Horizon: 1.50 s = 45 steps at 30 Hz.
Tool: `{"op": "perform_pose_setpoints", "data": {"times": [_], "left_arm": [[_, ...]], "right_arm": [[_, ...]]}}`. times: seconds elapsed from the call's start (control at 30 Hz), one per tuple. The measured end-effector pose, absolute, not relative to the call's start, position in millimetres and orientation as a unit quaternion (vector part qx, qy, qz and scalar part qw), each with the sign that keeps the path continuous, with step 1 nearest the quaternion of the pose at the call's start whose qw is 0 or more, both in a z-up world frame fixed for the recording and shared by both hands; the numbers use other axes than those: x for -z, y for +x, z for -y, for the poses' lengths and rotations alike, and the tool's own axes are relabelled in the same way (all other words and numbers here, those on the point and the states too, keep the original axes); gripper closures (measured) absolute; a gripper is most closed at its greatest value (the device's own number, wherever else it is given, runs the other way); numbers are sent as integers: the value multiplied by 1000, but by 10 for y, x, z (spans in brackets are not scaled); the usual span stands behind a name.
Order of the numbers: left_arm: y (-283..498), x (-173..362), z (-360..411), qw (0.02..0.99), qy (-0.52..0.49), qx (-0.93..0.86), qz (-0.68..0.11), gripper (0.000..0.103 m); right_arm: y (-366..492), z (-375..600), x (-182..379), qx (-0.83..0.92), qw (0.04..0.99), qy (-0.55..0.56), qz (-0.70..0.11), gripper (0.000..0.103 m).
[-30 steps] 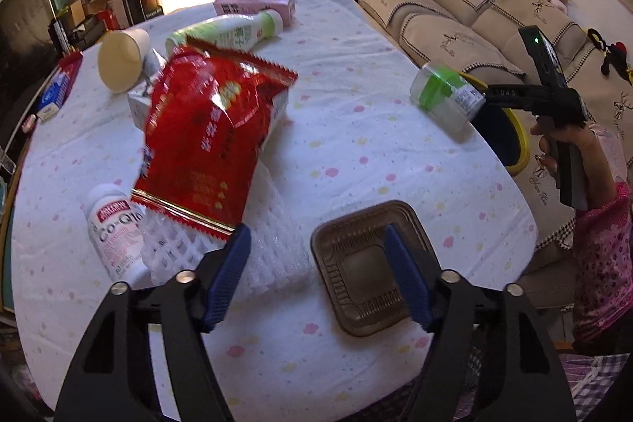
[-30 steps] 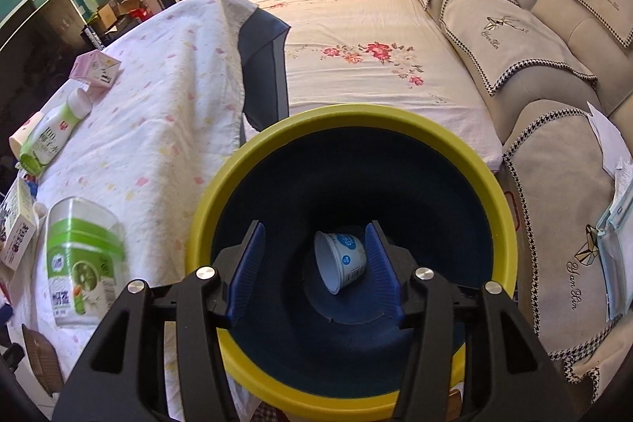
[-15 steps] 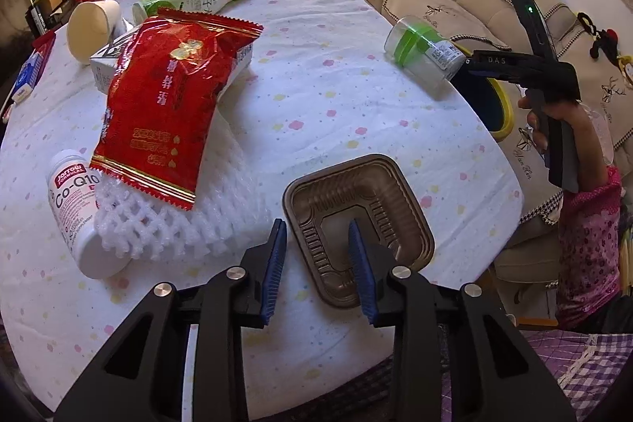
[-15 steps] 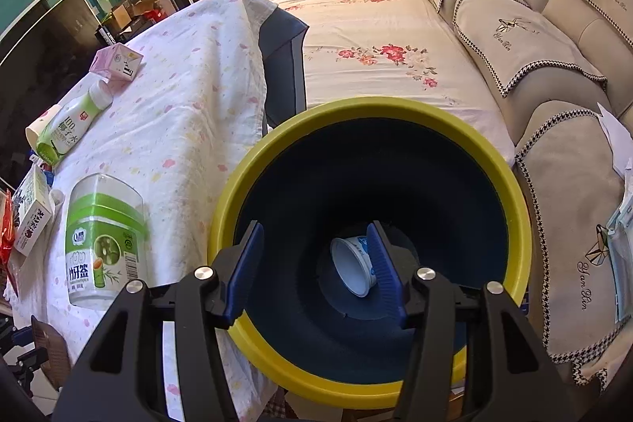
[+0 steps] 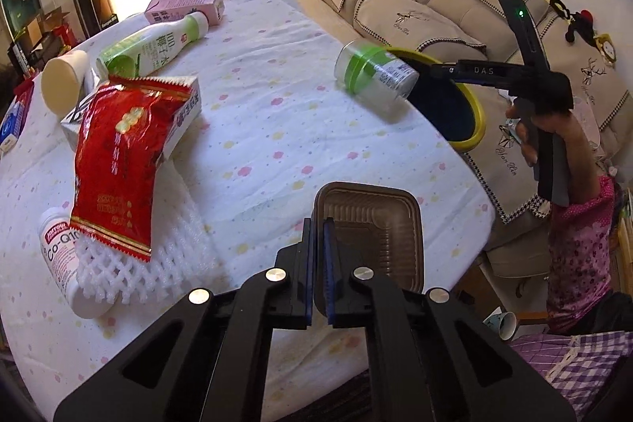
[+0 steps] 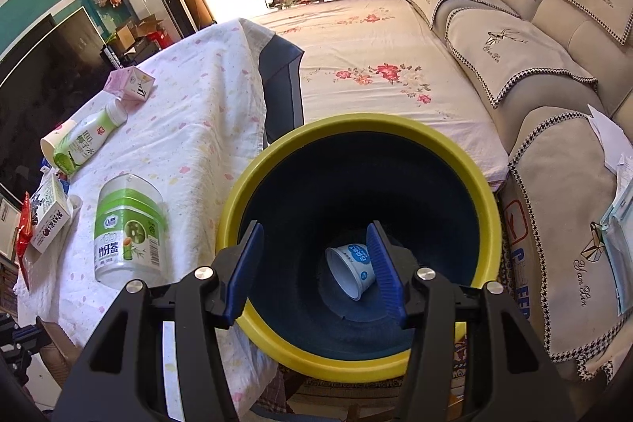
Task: Collect trash
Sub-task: 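Move the right gripper back to the green-lidded plastic jar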
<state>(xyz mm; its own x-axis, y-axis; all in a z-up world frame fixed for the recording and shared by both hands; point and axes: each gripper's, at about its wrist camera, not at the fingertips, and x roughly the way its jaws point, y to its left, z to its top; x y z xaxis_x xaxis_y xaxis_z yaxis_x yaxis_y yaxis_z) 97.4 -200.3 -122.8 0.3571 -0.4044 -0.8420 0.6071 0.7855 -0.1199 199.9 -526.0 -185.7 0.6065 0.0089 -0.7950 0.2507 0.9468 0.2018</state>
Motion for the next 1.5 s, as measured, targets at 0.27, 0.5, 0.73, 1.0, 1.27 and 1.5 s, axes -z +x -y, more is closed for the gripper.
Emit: {"op": "perform_pose_setpoints", "data": {"times": [0.27,0.5,0.73,1.0,1.27,1.5], "left_arm": [[1101,857,2593,820,91,362,-434,98],[1375,747,3376,822,100,383,-409,98],[1728,958,4120,812,112,384,-425,98],[2008,1247,4598,819,127,356,-432,73],[1818,937,4199,840,102,360,-392,35],[1545,529,3197,869,60,336,-357,11]], "right_arm": [[1709,5396,1690,98,895,136,-413,51],[1427,5705,1589,133,899,139,-393,51],[1217,5999,1634,149,894,160,-391,51],[1125,6130,1724,157,889,176,-393,51],[1109,5994,1748,138,892,176,-392,51],[1230,5625,1780,95,895,166,-402,50]]}}
